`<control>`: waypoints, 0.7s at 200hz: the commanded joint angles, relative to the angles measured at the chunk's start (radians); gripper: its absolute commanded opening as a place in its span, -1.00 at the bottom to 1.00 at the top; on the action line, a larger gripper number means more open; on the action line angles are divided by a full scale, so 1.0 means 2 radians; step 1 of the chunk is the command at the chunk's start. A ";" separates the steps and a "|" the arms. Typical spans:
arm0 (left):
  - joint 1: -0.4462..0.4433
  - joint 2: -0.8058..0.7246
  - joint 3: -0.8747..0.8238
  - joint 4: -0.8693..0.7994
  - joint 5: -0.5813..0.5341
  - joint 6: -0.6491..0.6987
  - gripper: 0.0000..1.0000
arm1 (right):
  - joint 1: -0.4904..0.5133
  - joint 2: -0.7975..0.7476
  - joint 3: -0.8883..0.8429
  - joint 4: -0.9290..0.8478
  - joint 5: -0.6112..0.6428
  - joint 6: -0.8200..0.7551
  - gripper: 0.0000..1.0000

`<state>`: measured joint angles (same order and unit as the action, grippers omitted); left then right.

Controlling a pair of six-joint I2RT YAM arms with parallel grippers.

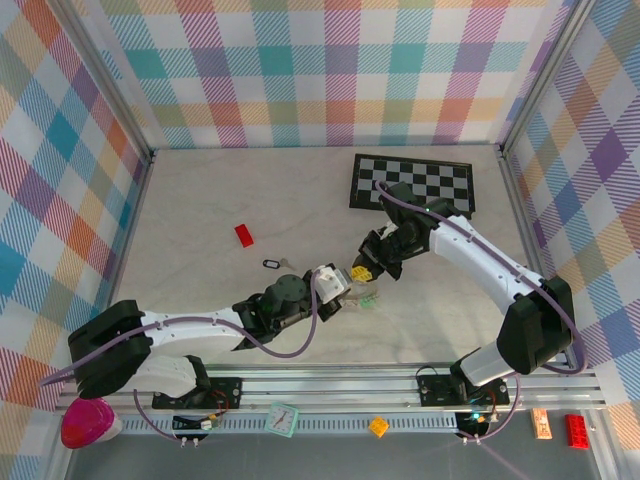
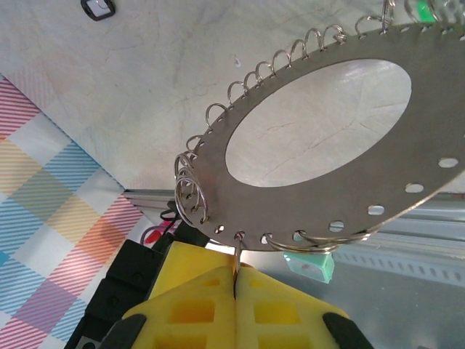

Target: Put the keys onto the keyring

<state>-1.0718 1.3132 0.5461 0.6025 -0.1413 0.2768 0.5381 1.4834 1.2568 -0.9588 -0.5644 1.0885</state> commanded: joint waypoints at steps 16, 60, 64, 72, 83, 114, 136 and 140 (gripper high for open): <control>0.003 -0.027 0.046 -0.080 -0.066 -0.110 -1.00 | -0.014 -0.013 0.041 -0.012 0.041 -0.051 -0.31; 0.019 -0.034 0.171 -0.359 -0.058 -0.262 -1.00 | -0.015 -0.053 0.051 0.017 0.128 -0.165 -0.27; 0.022 -0.033 0.181 -0.380 -0.058 -0.276 -1.00 | -0.015 -0.059 0.046 0.024 0.130 -0.174 -0.29; 0.029 -0.032 0.199 -0.418 -0.053 -0.309 -1.00 | -0.014 -0.075 0.032 0.046 0.131 -0.196 -0.36; 0.044 -0.031 0.222 -0.470 -0.040 -0.355 -1.00 | -0.011 -0.098 0.011 0.070 0.139 -0.224 -0.47; 0.090 -0.017 0.269 -0.545 0.052 -0.468 -1.00 | 0.002 -0.163 -0.048 0.135 0.152 -0.322 -0.67; 0.114 0.008 0.304 -0.583 0.113 -0.524 -1.00 | 0.036 -0.205 -0.103 0.207 0.145 -0.395 -0.69; 0.117 0.013 0.311 -0.590 0.122 -0.533 -1.00 | 0.044 -0.212 -0.113 0.218 0.145 -0.406 -0.69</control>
<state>-0.8745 1.2942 1.0840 -0.4168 -0.0658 -0.5819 0.5568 1.1290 1.1236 -0.7094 -0.2798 0.5095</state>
